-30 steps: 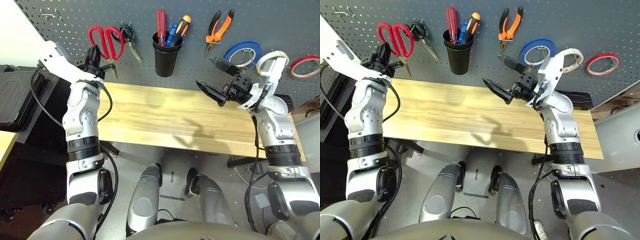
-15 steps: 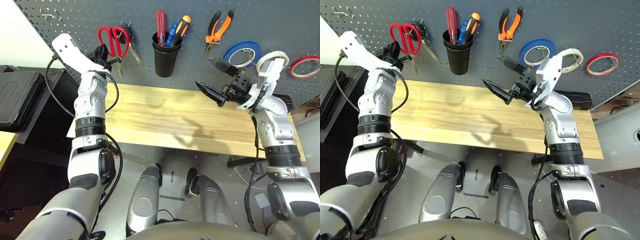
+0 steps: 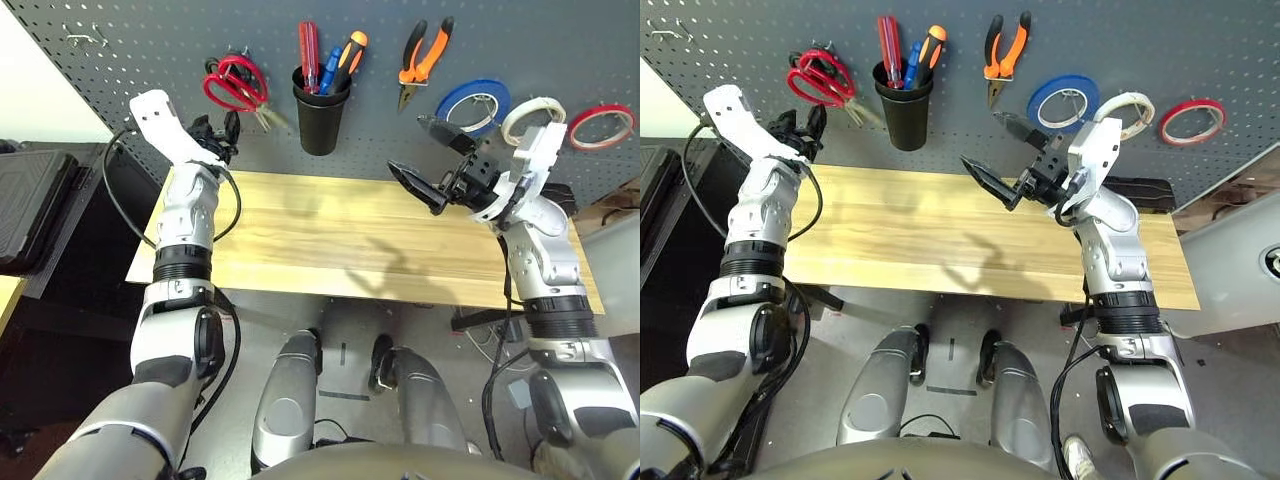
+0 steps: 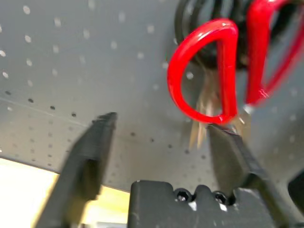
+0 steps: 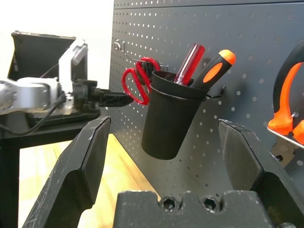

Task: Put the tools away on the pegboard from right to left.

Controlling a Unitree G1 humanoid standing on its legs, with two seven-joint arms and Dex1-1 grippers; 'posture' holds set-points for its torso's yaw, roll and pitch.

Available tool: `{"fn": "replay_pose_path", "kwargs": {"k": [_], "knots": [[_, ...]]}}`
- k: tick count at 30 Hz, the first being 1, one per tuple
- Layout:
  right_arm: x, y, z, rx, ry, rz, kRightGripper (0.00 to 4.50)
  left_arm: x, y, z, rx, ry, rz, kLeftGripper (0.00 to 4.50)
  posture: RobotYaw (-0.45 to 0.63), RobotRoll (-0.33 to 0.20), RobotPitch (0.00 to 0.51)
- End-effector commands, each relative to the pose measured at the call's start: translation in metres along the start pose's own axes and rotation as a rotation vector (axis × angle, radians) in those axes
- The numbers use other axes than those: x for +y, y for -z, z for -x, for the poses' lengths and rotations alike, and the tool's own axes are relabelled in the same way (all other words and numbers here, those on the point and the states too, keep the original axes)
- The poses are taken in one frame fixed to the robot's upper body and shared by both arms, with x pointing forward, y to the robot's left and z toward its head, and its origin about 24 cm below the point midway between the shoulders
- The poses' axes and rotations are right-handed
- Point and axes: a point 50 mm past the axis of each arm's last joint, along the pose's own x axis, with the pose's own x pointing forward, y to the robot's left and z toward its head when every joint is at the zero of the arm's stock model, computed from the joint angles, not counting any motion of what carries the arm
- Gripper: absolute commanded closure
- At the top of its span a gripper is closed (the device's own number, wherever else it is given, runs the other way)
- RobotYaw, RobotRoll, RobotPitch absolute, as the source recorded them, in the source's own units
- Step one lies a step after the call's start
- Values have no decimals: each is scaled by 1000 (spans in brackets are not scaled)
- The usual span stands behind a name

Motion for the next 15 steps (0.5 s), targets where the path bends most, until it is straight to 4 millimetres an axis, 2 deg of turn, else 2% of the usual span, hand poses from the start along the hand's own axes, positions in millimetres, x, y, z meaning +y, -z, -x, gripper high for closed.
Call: {"fn": "replay_pose_path", "kwargs": {"k": [1,6,10,15], "knots": [[4,1,3,4,5,-14,0,-1,0,12,5,9,-29,17,207,0,178],[0,12,15,87,168,-13,0,3,12,39,36,21,-100,17,201,0,182],[-5,25,35,158,423,1,0,12,24,58,40,9,-161,17,186,0,185],[-11,38,60,250,690,50,0,22,33,70,40,-3,-209,17,161,0,186]]}}
